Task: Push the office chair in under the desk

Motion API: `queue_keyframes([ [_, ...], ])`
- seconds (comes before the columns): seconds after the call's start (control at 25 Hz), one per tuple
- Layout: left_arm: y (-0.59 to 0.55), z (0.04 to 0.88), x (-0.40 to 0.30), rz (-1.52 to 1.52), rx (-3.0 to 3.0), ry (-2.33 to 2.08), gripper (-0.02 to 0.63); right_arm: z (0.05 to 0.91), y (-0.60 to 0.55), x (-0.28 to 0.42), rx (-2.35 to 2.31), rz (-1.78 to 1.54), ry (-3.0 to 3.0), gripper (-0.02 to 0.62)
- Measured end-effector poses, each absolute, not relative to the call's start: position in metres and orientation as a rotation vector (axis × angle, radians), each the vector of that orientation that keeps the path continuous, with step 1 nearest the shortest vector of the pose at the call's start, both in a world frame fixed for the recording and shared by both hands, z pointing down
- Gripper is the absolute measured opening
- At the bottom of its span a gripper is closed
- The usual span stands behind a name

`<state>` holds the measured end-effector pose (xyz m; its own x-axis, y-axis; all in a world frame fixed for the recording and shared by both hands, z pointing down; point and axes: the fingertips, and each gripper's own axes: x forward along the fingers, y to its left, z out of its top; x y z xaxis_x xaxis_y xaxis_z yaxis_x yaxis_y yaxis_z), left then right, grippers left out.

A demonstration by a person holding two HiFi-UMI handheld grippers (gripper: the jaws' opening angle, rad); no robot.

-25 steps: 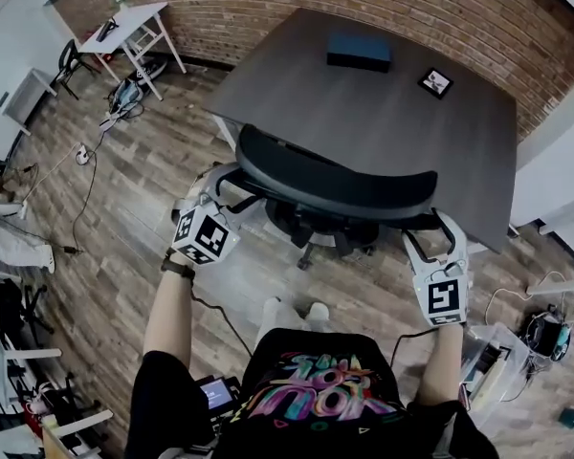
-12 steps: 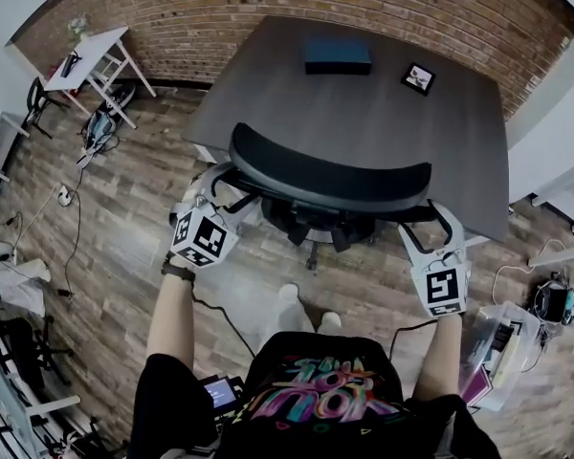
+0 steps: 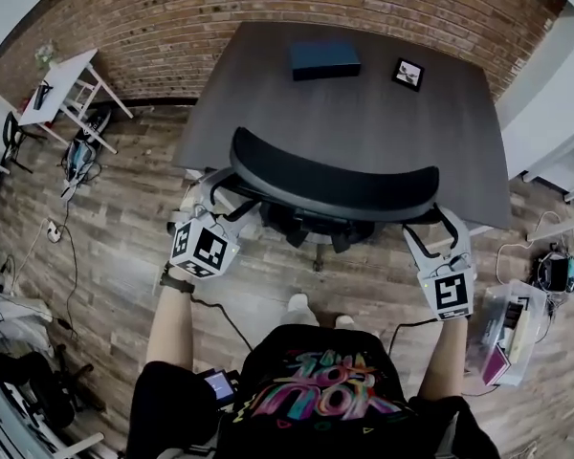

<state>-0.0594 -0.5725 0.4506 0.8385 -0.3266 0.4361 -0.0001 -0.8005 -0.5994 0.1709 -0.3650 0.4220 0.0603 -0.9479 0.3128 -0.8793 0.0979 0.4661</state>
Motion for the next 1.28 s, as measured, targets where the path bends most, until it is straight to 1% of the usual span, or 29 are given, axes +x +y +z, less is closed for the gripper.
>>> queue_keyframes([
  [0.28, -0.589, 0.451, -0.058, -0.69, -2.398, 0.178, 0.293, 0.423, -0.377, 0.166, 1.831, -0.146, -1.782, 0.282],
  [0.88, -0.585, 0.45, -0.054, -0.636, -2.397, 0.178, 0.293, 0.42, -0.372, 0.167, 1.892, -0.103, -1.753, 0.282],
  [1.12, -0.582, 0.445, -0.059, -0.615, -2.438, 0.193, 0.293, 0.407, -0.37, 0.15, 1.91, -0.123, -1.769, 0.276],
  [1.28, -0.574, 0.435, -0.069, -0.539, -2.531, 0.244, 0.282, 0.394, -0.366, 0.133, 1.958, -0.162, -1.842, 0.256],
])
